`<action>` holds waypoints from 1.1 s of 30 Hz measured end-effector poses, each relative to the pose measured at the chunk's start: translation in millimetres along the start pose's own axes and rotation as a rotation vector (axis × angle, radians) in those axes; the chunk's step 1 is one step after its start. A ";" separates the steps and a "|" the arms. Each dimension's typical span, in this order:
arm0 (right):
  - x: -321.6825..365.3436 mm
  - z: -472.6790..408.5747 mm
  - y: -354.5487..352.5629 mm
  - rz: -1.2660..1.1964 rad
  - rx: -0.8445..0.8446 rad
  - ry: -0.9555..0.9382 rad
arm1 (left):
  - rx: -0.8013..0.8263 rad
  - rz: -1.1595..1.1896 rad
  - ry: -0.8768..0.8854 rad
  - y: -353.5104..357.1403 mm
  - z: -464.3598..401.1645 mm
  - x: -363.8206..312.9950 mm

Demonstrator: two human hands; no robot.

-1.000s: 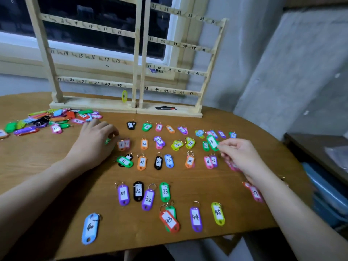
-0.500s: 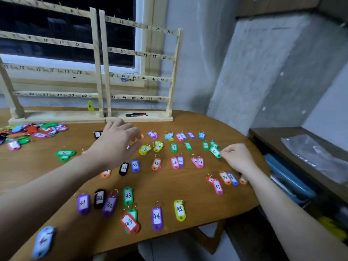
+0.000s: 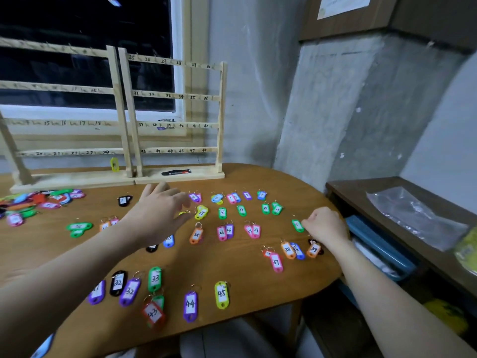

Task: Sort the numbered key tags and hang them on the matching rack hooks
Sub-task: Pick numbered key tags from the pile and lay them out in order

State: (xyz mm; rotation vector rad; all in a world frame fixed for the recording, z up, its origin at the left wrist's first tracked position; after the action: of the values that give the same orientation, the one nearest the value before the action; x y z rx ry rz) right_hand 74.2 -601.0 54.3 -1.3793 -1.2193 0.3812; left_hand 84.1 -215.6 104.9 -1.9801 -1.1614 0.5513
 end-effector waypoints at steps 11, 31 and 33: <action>119.9 35.1 5.7 -0.283 0.016 -0.177 | 0.096 -0.142 -0.157 -38.4 56.4 78.1; 433.2 189.1 127.5 -0.304 0.396 -0.764 | -0.182 -0.177 -0.853 -55.6 201.9 317.9; 452.7 197.2 139.9 -0.314 0.465 -0.823 | -0.158 -0.227 -0.848 -49.8 195.6 329.1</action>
State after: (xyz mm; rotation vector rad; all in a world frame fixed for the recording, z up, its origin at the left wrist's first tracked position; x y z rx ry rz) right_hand 154.0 -94.5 74.9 -0.6015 -1.8287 0.9953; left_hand 86.1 162.6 27.1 -1.7242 -1.9508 1.2739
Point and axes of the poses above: each hand's wrist, its own z-axis away from the middle knuckle, its own y-axis out of the palm, x = y × z, the point moved 8 cm from there along -z, towards the middle knuckle, and after that the axes turned 12 degrees about -x, right-handed, at the moved point
